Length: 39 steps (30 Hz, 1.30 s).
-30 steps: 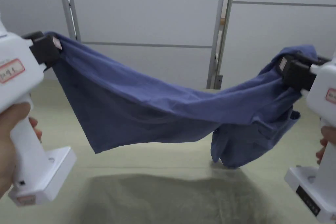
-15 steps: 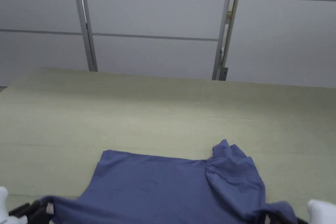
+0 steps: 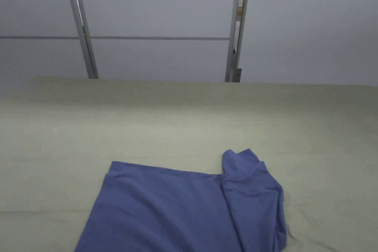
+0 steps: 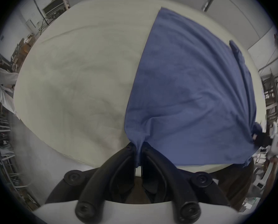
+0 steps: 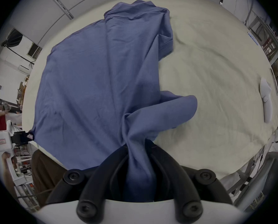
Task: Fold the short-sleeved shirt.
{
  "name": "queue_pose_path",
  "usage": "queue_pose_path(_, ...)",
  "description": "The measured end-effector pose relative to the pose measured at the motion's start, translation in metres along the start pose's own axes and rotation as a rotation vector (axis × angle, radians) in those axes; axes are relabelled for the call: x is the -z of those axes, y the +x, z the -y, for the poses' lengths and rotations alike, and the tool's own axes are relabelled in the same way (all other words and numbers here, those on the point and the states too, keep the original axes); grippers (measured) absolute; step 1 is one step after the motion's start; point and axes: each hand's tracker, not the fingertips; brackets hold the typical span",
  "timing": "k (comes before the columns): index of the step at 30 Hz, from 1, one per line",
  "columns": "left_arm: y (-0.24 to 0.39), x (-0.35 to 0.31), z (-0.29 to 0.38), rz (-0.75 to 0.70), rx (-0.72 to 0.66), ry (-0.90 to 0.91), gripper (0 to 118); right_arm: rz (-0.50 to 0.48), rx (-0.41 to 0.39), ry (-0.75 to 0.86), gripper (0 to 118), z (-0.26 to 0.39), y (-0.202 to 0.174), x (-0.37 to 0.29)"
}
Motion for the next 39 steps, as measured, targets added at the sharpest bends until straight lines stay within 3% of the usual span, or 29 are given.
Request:
queue_pose_path(2,-0.001,0.0,0.001,0.02,-0.01,-0.002,6,-0.002,-0.011,0.011,18,0.001,0.002,-0.002)
queue_pose_path(3,-0.001,-0.003,0.001,0.029,-0.015,0.007,7,-0.001,-0.018,0.02,31,0.002,0.004,-0.005)
queue_pose_path(4,0.0,-0.008,0.0,0.034,-0.032,0.044,24,0.008,-0.028,0.031,64,0.003,0.006,-0.009)
queue_pose_path(5,0.003,-0.019,0.0,0.041,-0.042,0.107,53,0.04,-0.039,0.086,93,0.005,0.006,-0.018)
queue_pose_path(6,0.007,-0.035,0.002,0.045,-0.046,0.209,93,0.048,-0.045,0.149,111,0.008,0.011,-0.028)
queue_pose_path(7,0.012,-0.05,0.003,0.05,-0.045,0.293,108,0.045,-0.048,0.218,115,0.011,0.016,-0.041)
queue_pose_path(8,0.018,-0.067,0.003,0.053,-0.03,0.38,112,0.035,-0.034,0.318,116,0.013,0.022,-0.058)
queue_pose_path(13,0.065,-0.14,0.007,0.119,0.029,0.786,114,0.006,0.031,0.666,112,0.009,0.035,-0.133)
queue_pose_path(14,0.075,-0.149,0.01,0.158,0.027,0.849,111,-0.037,0.03,0.722,102,0.009,0.036,-0.145)
queue_pose_path(15,0.082,-0.156,0.011,0.22,0.029,0.899,101,-0.081,0.028,0.775,82,0.011,0.036,-0.156)
queue_pose_path(16,0.085,-0.16,0.011,0.268,0.036,0.921,71,-0.097,0.027,0.811,41,0.012,0.035,-0.161)
queue_pose_path(17,0.091,-0.159,0.007,0.311,0.032,0.922,35,-0.092,0.037,0.848,18,0.01,0.031,-0.166)
queue_pose_path(18,0.095,-0.153,0.0,0.316,0.017,0.898,4,-0.077,0.043,0.87,14,0.01,0.027,-0.169)
queue_pose_path(19,0.097,-0.147,-0.005,0.302,0.008,0.885,2,-0.108,0.027,0.863,14,0.01,0.027,-0.169)
queue_pose_path(20,0.088,-0.15,-0.014,-0.047,0.295,0.758,2,-0.149,0.01,0.864,13,0.008,0.027,-0.168)
queue_pose_path(25,0.094,-0.113,-0.076,-0.056,0.318,0.658,1,-0.135,-0.009,0.825,13,-0.011,0.02,-0.145)
queue_pose_path(33,0.095,-0.001,-0.263,-0.125,0.283,0.39,2,-0.133,0.036,0.748,13,-0.068,0.034,-0.077)
queue_pose_path(34,0.095,0.016,-0.282,-0.166,0.273,0.351,13,-0.134,0.043,0.739,13,-0.075,0.036,-0.068)
queue_pose_path(35,0.093,0.035,-0.303,-0.248,0.24,0.29,37,-0.131,0.051,0.733,13,-0.082,0.037,-0.06)
queue_pose_path(36,0.088,0.052,-0.319,-0.314,0.208,0.272,74,-0.132,0.06,0.729,13,-0.087,0.039,-0.052)
queue_pose_path(37,0.082,0.064,-0.328,-0.319,0.181,0.27,96,-0.136,0.065,0.724,13,-0.092,0.036,-0.047)
queue_pose_path(39,0.068,0.092,-0.341,-0.304,0.11,0.244,102,-0.139,0.071,0.712,13,-0.101,0.038,-0.033)
